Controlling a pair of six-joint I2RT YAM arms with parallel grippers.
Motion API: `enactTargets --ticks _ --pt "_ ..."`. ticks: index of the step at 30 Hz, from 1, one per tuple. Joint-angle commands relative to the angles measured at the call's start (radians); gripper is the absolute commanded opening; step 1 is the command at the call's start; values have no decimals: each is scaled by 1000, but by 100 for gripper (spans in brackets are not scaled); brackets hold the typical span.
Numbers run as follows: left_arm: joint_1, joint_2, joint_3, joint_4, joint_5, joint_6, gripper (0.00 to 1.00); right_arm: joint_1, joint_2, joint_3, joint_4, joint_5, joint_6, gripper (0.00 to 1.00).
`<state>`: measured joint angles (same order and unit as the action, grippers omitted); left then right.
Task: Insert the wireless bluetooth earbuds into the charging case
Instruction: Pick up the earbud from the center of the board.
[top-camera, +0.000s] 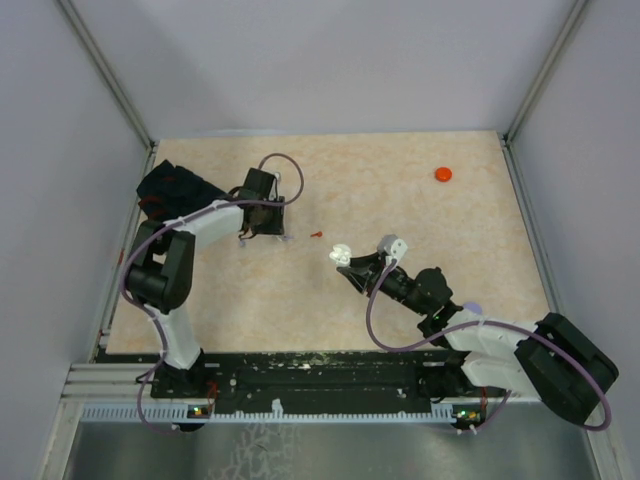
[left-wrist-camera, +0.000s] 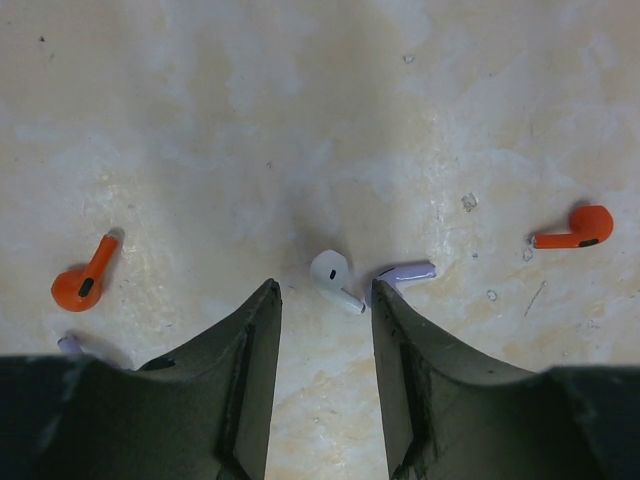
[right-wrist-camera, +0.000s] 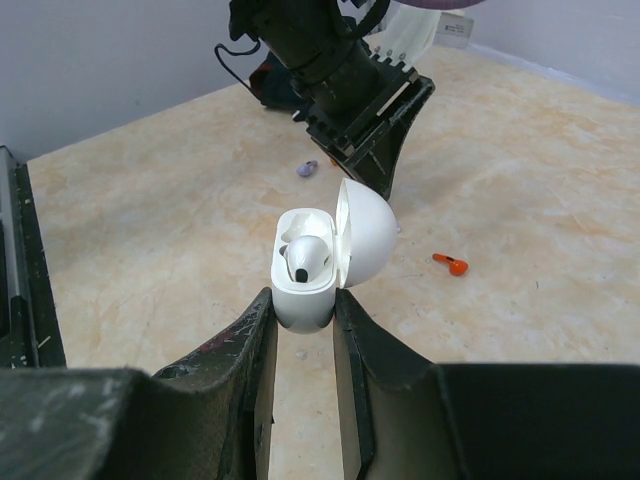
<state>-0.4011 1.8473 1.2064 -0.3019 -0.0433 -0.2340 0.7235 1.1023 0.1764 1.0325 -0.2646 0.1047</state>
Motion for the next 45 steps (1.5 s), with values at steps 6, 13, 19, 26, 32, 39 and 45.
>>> enactTargets --ticks 6,13,19,26,32,39,45 --pt "2 64 84 -109 -9 37 45 -4 0 11 59 12 -8 0" --pt "-4 96 106 -128 -12 65 43 -3 -2 11 57 14 -6 0" --pt "-18 130 139 -157 -49 93 39 -1 -2 13 53 14 -7 0" --pt "-38 149 155 -190 -85 107 38 1 -3 14 51 15 -10 0" --pt "-61 159 169 -230 -117 117 37 1 -7 14 49 13 -8 0" --pt "-74 188 192 -255 -141 129 35 1 -12 15 40 13 -11 0" --pt "-76 186 188 -264 -150 114 29 0 -15 16 37 7 -11 0"
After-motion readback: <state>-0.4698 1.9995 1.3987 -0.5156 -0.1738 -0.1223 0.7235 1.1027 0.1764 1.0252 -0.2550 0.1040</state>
